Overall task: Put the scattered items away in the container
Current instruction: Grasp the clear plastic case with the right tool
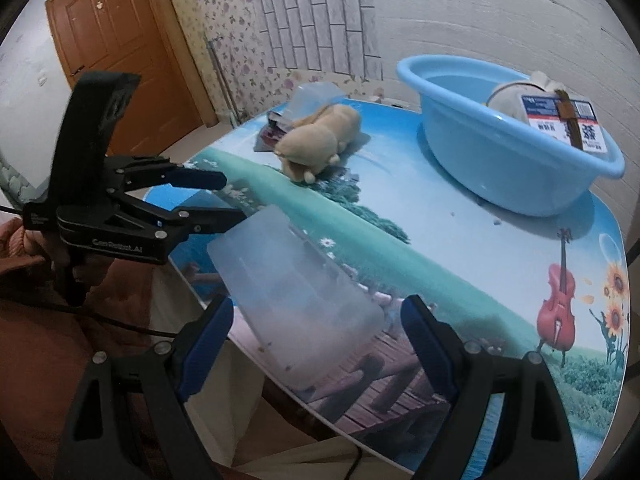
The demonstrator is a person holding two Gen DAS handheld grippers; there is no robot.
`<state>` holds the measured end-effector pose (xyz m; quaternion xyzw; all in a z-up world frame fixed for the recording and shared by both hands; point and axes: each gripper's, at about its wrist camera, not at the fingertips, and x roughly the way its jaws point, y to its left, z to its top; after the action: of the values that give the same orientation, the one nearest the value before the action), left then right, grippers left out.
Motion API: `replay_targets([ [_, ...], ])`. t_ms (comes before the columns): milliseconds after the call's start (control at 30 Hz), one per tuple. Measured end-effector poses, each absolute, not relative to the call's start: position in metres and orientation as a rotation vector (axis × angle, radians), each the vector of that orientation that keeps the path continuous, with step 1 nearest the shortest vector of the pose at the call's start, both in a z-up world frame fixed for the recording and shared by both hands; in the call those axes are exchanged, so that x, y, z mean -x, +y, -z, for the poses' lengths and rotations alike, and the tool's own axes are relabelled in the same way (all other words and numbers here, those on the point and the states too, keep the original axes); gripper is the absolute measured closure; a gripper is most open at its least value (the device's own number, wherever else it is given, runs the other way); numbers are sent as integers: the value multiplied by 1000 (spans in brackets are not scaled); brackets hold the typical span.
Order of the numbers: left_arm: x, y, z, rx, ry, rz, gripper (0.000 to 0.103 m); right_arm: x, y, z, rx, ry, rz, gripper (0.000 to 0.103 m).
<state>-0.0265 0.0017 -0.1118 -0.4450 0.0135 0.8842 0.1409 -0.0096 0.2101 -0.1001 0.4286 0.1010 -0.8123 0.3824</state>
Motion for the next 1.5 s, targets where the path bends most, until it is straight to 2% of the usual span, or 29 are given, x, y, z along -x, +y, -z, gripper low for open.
replay_targets([
  [233, 39, 18, 102, 1224, 45, -2554, 35, 12, 213, 108, -1122, 267, 2082, 16],
  [267, 41, 16, 101, 1225, 37, -2566, 32, 11, 214, 108, -1120, 264, 2082, 18],
  [367, 46, 10, 99, 1229, 5, -2599, 30, 15, 219, 107, -1127, 225, 2085, 29],
  [567, 61, 1, 97, 1225, -5, -2661, 30, 29, 240, 108, -1163, 129, 2187, 38],
  [1033, 101, -43, 69, 1194, -152, -2760, 26, 47, 265, 109, -1214, 46, 2342, 40],
  [1133, 118, -42, 72, 1226, -145, -2717, 24, 47, 263, 111, -1218, 62, 2343, 40],
  [1333, 146, -44, 84, 1291, -263, -2661, 24, 48, 262, 115, -1248, 90, 2333, 40],
  [1500, 154, -46, 98, 1372, -245, -2702, 24, 50, 262, 116, -1254, 94, 2331, 40],
])
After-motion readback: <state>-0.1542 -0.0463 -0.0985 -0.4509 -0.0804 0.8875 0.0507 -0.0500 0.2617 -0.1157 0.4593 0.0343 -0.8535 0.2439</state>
